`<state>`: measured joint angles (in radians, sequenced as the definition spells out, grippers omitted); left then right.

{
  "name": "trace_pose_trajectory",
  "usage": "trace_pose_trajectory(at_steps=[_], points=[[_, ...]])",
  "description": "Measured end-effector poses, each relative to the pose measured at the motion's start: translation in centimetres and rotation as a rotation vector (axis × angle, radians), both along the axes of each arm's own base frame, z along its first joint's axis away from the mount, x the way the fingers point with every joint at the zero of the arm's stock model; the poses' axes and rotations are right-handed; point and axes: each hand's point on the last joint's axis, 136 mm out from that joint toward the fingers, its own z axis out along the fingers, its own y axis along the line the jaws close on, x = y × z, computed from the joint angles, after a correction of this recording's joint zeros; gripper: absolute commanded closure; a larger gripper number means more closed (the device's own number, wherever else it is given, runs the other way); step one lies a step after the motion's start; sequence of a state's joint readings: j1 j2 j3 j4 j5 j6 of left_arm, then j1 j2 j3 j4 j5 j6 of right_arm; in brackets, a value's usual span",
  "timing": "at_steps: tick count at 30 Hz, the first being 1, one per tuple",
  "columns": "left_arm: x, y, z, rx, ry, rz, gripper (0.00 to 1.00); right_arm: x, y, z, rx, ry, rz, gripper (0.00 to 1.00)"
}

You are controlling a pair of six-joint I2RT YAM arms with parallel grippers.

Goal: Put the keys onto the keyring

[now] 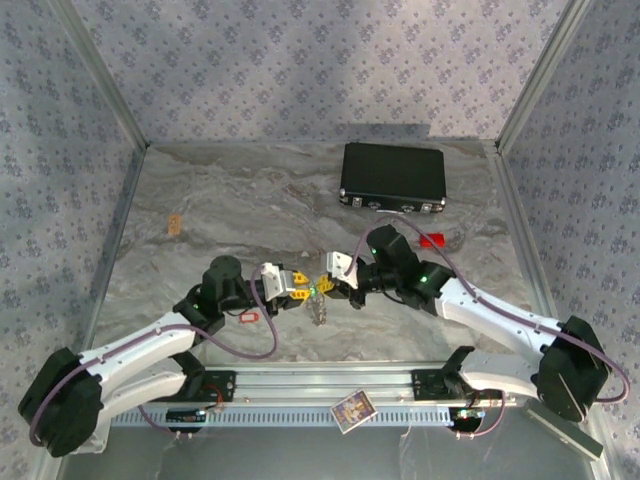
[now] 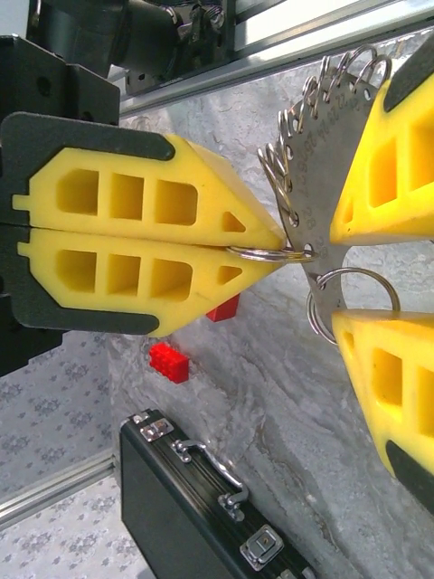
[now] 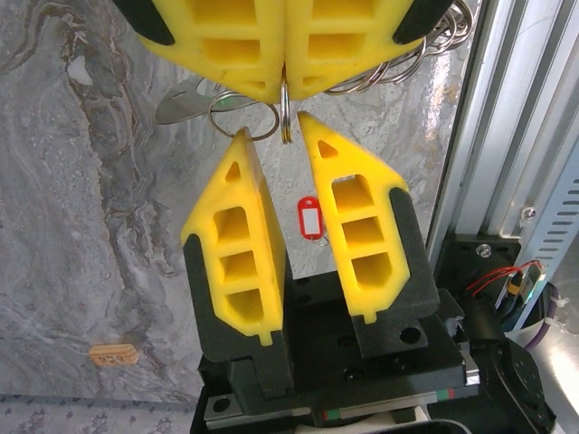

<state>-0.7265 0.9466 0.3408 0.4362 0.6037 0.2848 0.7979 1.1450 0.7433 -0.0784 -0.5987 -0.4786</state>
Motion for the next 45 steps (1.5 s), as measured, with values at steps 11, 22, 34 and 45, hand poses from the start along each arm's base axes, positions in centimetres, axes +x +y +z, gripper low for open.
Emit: trace_pose_trajectory(at_steps=[11, 22, 34, 45], points=[[-0.3, -0.2, 0.6, -0.026, -0.007, -0.024, 0.84, -0.1, 0.1, -0.2, -0.003, 0.006, 0.003, 1.0], [-0.4, -0.2, 0.6, -0.027, -0.005, -0.033, 1.0, 0.0, 0.7, -0.4, -0.015, 0.019, 0.005, 0.84], [0.3, 0.4, 0.3, -0.004, 0.092, 0.049, 1.0, 1.2, -3.7, 3.6, 0.026, -0.054, -0.133, 0.79], [3.2, 0.5, 2.6, -0.018, 0.261, 0.226, 1.0, -3.2, -0.5, 2.4, 0.014, -0.004, -0.025, 0.82]])
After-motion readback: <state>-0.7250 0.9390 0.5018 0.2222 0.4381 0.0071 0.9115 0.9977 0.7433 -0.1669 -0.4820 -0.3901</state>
